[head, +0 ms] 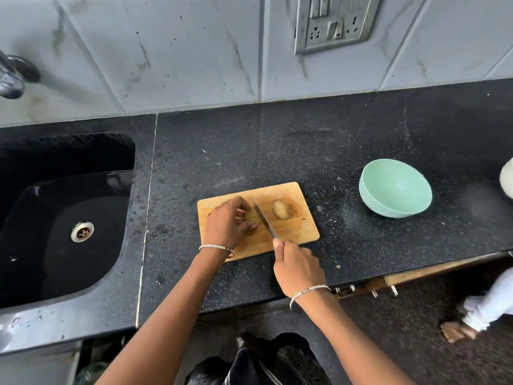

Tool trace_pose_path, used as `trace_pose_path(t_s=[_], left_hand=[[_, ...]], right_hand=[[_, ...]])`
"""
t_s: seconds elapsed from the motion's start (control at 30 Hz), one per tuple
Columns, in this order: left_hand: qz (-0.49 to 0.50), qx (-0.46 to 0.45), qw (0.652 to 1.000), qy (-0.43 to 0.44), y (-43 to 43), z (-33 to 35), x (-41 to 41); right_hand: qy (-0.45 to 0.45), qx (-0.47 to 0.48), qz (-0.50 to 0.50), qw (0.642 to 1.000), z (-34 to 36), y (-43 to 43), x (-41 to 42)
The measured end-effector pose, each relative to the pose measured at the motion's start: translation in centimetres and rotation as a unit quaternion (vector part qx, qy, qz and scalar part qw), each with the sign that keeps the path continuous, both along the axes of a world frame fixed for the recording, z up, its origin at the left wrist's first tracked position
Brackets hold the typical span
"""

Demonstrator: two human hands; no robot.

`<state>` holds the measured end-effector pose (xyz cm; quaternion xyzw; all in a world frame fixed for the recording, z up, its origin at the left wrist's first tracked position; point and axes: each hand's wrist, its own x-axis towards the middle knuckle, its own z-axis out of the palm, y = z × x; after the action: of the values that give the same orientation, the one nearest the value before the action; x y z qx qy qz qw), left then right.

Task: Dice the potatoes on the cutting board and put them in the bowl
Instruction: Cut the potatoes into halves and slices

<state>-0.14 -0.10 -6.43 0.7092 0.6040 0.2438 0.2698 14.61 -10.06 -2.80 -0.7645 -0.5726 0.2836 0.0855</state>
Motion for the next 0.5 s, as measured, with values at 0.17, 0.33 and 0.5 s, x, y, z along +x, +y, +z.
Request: trace_pose_path(t_s=[0.17, 0.33, 0.5], left_hand=[[0.025, 0.017, 0.999, -0.043, -0.9, -0.8, 0.1], [0.028, 0.016, 0.997, -0.072, -0.7, -1.2, 0.0], [0.03, 0.012, 0.995, -0.097, -0.7, -2.1, -0.2]], right_hand=[[0.004, 0.009, 0.0, 1.0, -0.2, 0.1, -0.3], [-0.003, 0.017, 0.011, 1.0, 0.0, 0.1, -0.6], [-0.031, 0.027, 0.015, 0.999, -0.6, 0.0, -1.4]])
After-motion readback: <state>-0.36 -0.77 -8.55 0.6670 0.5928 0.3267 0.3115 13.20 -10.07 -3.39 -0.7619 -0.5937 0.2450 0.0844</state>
